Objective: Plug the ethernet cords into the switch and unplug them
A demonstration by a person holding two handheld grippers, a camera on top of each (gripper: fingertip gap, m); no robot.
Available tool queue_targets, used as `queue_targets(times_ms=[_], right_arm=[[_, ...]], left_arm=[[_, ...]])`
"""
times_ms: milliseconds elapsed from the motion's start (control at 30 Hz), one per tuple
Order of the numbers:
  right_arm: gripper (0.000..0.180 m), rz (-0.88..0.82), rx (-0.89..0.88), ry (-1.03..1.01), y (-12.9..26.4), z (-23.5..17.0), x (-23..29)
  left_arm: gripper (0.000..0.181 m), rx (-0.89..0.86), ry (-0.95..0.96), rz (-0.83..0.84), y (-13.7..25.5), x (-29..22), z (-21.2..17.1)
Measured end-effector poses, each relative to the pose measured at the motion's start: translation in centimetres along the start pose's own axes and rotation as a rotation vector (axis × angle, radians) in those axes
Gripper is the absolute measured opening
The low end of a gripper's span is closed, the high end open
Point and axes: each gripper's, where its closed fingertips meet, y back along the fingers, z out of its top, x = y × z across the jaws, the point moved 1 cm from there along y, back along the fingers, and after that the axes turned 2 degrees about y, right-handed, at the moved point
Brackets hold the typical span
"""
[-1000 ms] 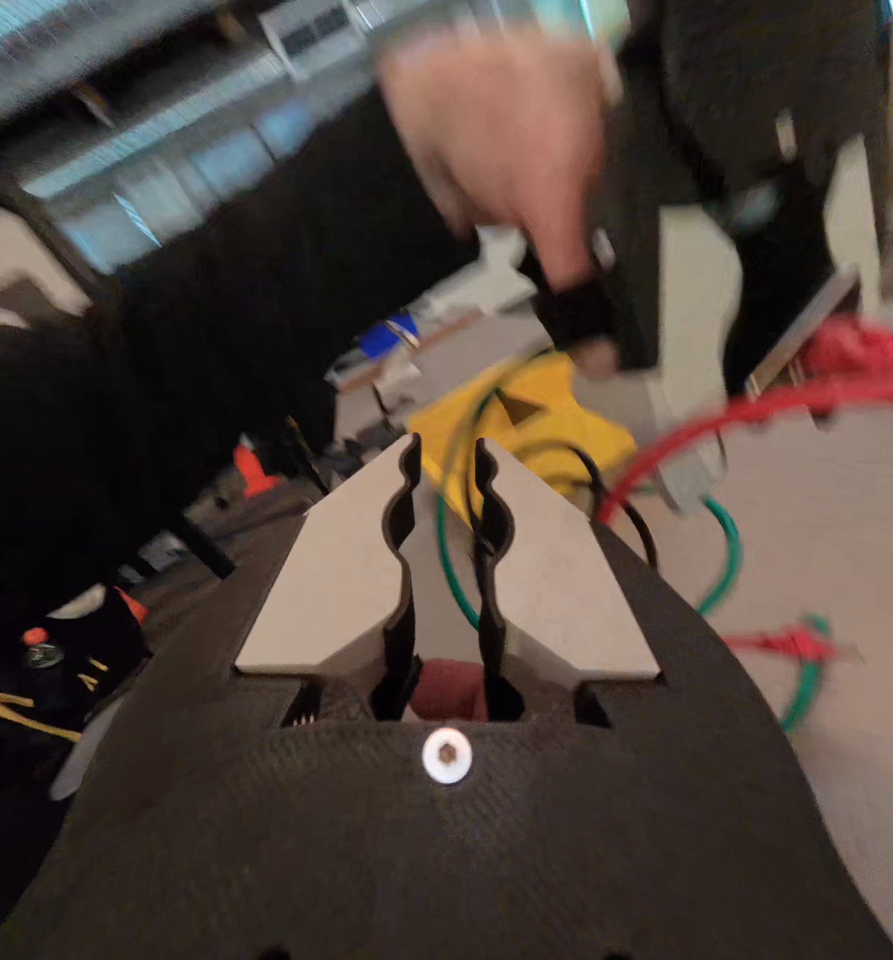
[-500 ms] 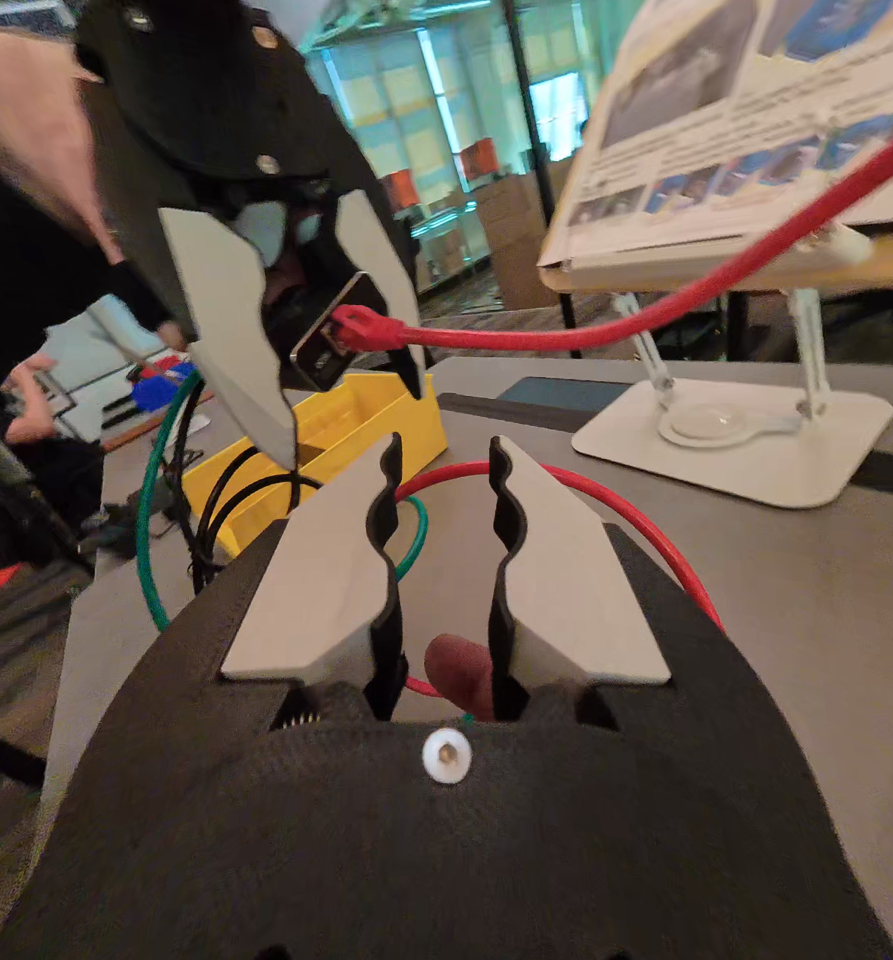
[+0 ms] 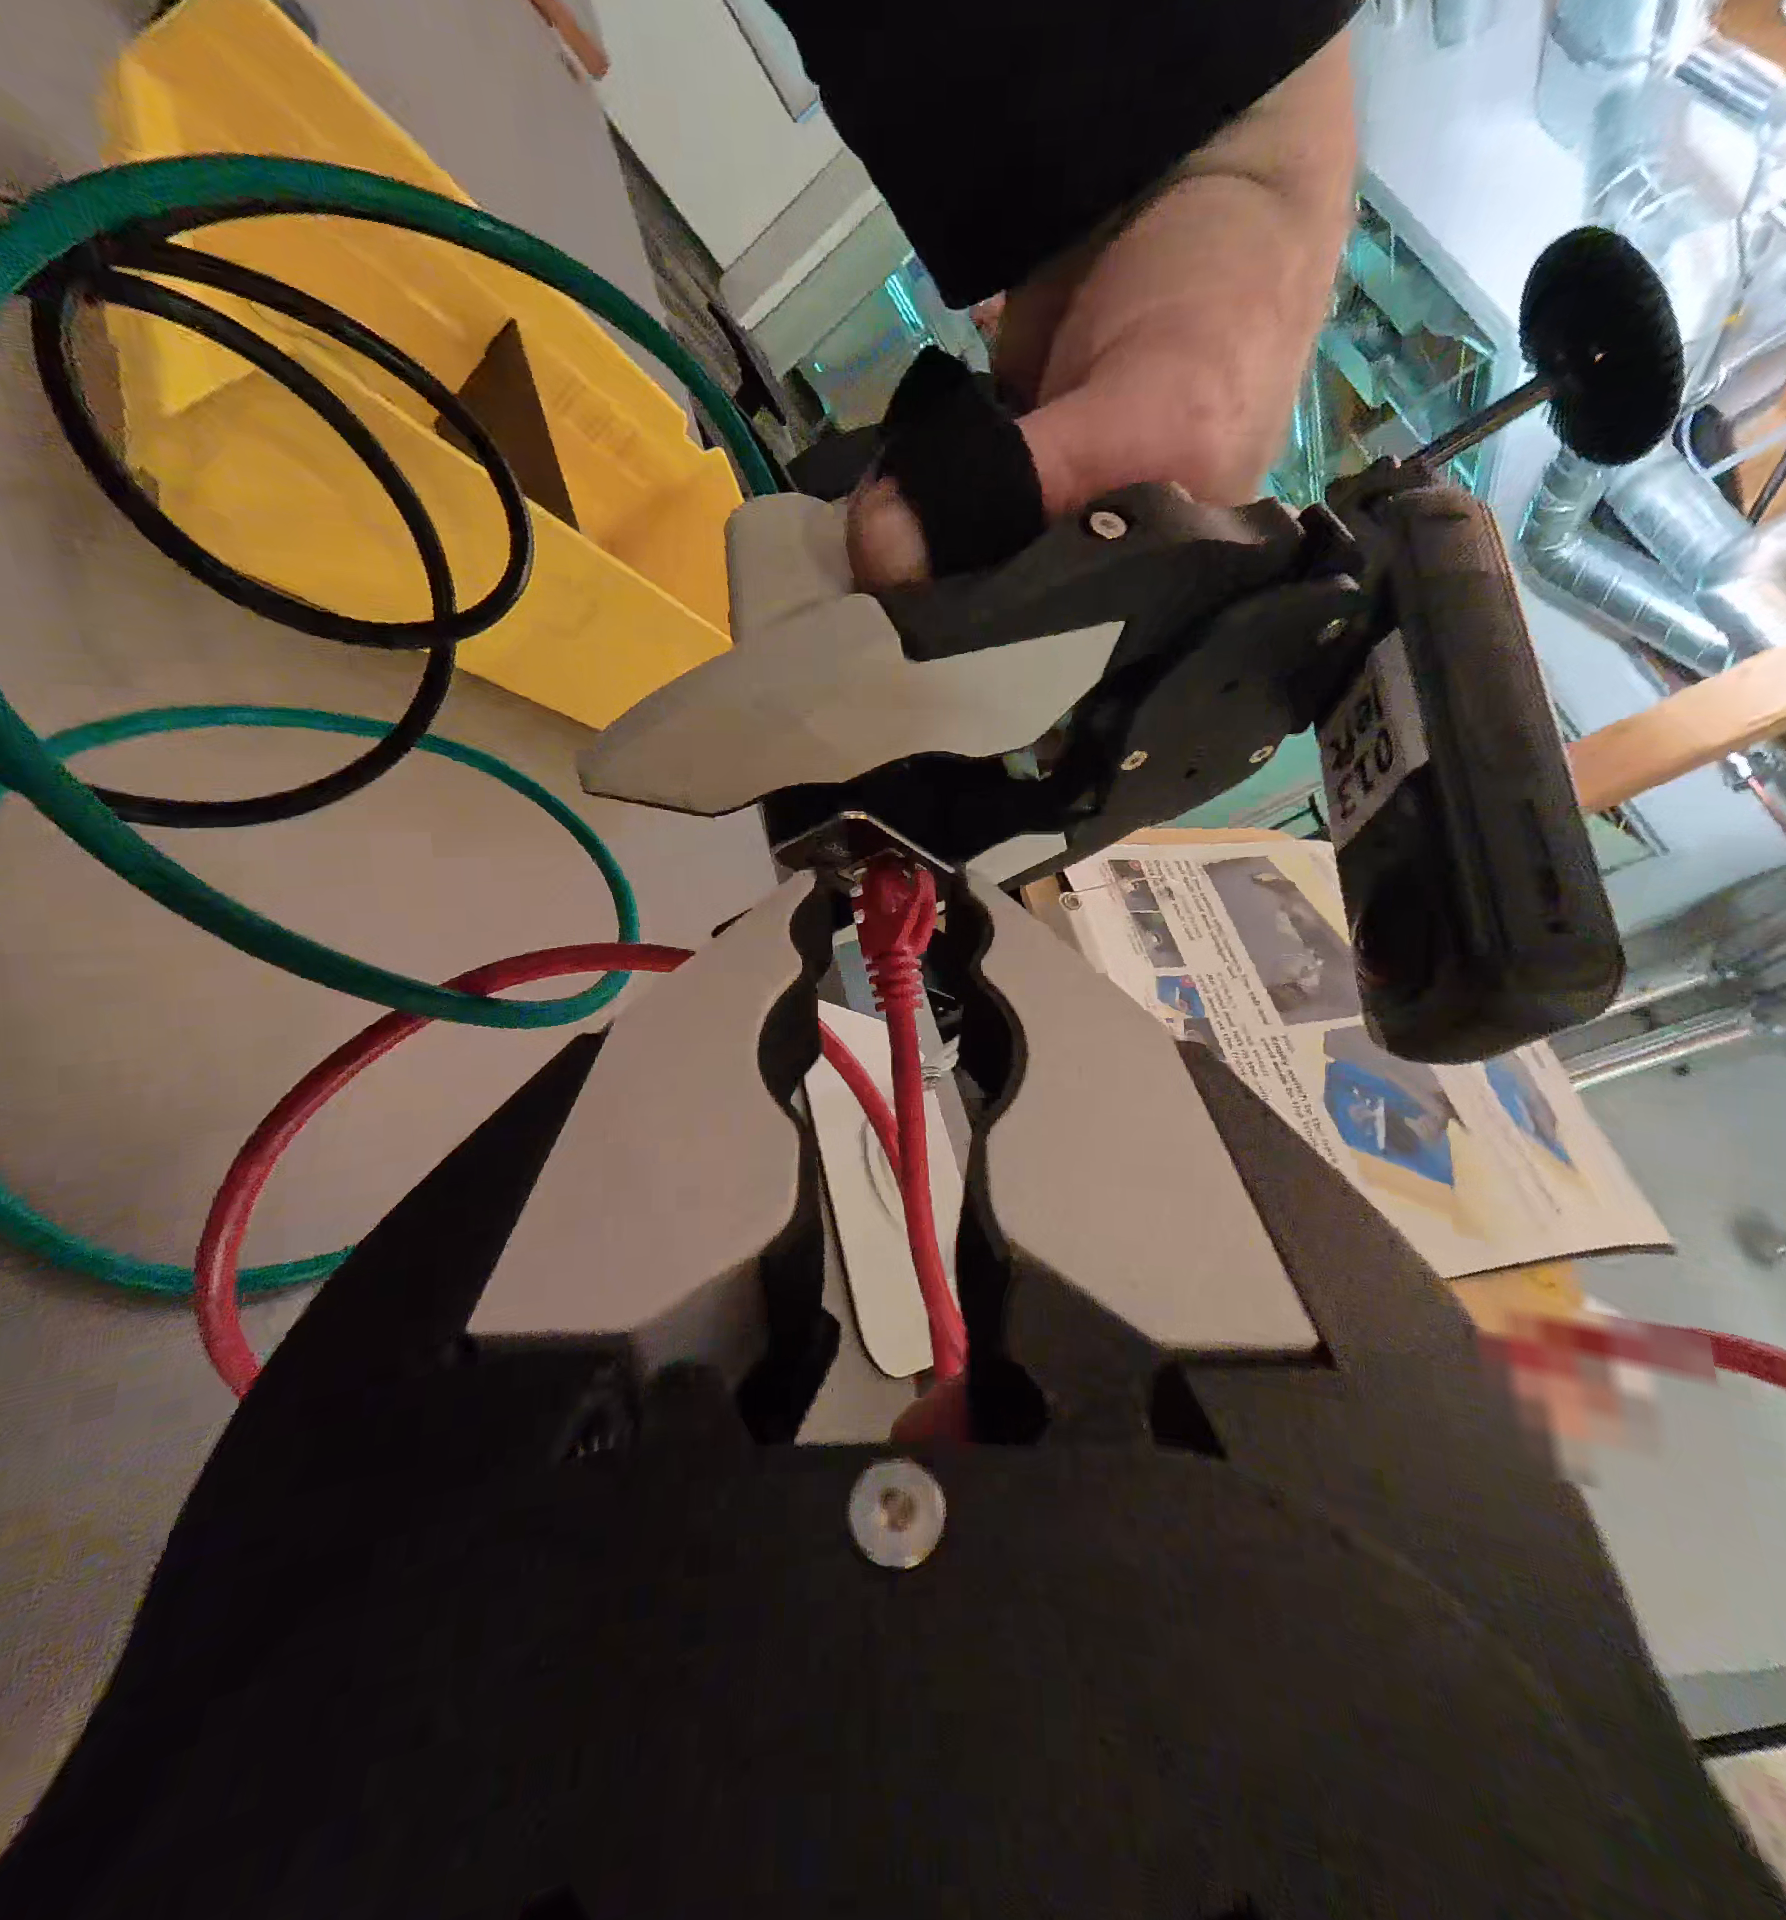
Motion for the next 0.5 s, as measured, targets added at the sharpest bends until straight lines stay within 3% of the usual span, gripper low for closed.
queue_targets(times_ms=[333,500], right_arm=[[0.016,0.07,0.048,0.312,0.2,-0.9,0.4],[0.015,0.085,0.006,0.367,0.2,-0.5,1.0]], left_arm=[[0.076,-0.009,-0.044,-0.128,-0.6,-1.3,0.6],[0.076,0.011,-0.06,-0.139,-1.0,-1.6,0.5]])
